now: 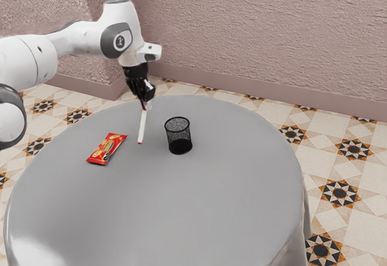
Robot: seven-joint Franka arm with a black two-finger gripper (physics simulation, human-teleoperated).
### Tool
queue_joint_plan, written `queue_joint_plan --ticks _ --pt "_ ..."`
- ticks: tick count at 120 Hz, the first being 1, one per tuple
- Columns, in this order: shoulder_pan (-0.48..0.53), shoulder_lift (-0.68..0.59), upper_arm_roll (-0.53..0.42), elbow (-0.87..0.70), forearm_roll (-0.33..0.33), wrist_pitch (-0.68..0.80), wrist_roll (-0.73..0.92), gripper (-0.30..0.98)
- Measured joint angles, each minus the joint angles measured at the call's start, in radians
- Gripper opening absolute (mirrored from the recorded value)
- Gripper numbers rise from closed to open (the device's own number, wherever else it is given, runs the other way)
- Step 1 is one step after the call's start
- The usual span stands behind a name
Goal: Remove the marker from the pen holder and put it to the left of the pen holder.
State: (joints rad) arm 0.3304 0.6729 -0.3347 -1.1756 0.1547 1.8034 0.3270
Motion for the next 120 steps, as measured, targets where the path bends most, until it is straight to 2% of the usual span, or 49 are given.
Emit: queue_joint_plan --ticks 18,41,58,69,86,106,120 --pt "-0.014 0.063 0.029 0.067 0.023 -0.118 -0.008 -0.08" --pt "-0.017 0.105 0.086 0.079 0.043 -0.246 -0.017 -0.07" --pt "-0.018 0.123 0.090 0.085 0.037 -0.293 -0.020 0.25" --pt "-0.017 0.111 0.088 0.076 0.035 -0.309 -0.022 0.40" --pt "-0.005 -0.165 0.018 -0.123 0.024 -0.322 -0.024 0.54" --pt "-0.001 -0.507 -0.085 -0.363 0.018 -0.308 -0.027 0.62" --pt "-0.031 -0.574 -0.112 -0.379 0.022 -0.289 -0.027 0.65"
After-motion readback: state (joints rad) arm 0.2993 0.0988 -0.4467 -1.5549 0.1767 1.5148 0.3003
